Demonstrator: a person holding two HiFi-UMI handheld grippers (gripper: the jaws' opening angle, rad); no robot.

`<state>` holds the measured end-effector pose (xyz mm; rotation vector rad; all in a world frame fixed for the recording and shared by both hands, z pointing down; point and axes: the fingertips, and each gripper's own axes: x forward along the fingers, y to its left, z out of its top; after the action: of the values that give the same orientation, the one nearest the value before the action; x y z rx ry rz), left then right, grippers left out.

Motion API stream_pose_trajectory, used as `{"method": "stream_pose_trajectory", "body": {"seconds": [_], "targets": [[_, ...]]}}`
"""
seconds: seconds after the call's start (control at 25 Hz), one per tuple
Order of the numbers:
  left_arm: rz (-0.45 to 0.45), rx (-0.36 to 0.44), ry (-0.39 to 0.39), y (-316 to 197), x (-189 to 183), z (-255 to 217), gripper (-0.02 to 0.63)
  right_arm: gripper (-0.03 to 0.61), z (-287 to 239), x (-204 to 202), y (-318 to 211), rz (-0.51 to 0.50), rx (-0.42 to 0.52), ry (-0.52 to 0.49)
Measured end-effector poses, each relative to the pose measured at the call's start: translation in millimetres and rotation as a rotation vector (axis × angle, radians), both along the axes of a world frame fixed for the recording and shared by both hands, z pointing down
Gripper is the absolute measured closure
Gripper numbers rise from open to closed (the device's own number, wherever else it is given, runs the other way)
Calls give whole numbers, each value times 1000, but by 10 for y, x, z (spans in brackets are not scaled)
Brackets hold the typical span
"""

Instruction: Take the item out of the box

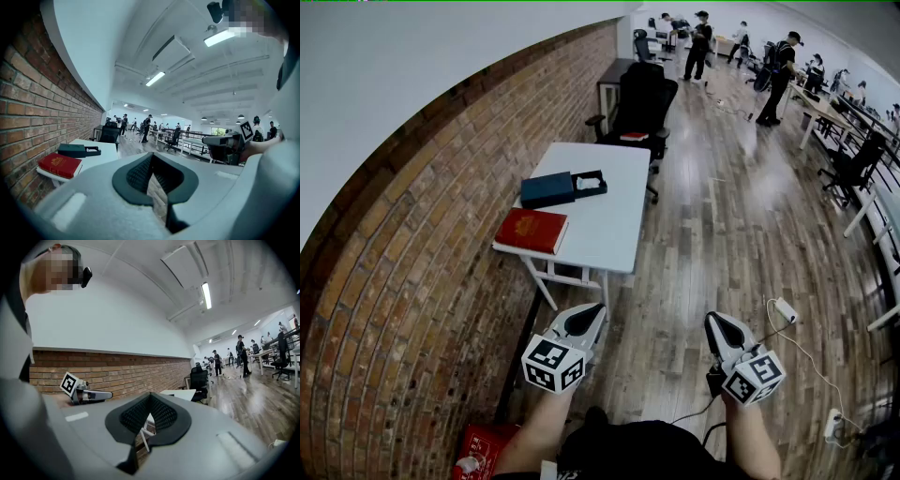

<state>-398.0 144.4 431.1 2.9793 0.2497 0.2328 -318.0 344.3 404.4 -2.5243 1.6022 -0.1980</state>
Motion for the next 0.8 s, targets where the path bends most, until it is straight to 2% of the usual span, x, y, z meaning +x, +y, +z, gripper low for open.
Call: {"method": "stream_pose_trajectory", "body": {"seconds": [0.32, 0.56, 0.8], "targets": [[11, 0, -8, 234, 70, 34, 607, 580, 95, -24, 206, -2, -6, -3], [58, 26, 24, 632, 213, -174, 607, 580, 42, -68, 501, -46, 36, -23], [54, 30, 14, 1056, 212, -135, 607, 578, 120, -114, 879, -66, 41, -44]]}}
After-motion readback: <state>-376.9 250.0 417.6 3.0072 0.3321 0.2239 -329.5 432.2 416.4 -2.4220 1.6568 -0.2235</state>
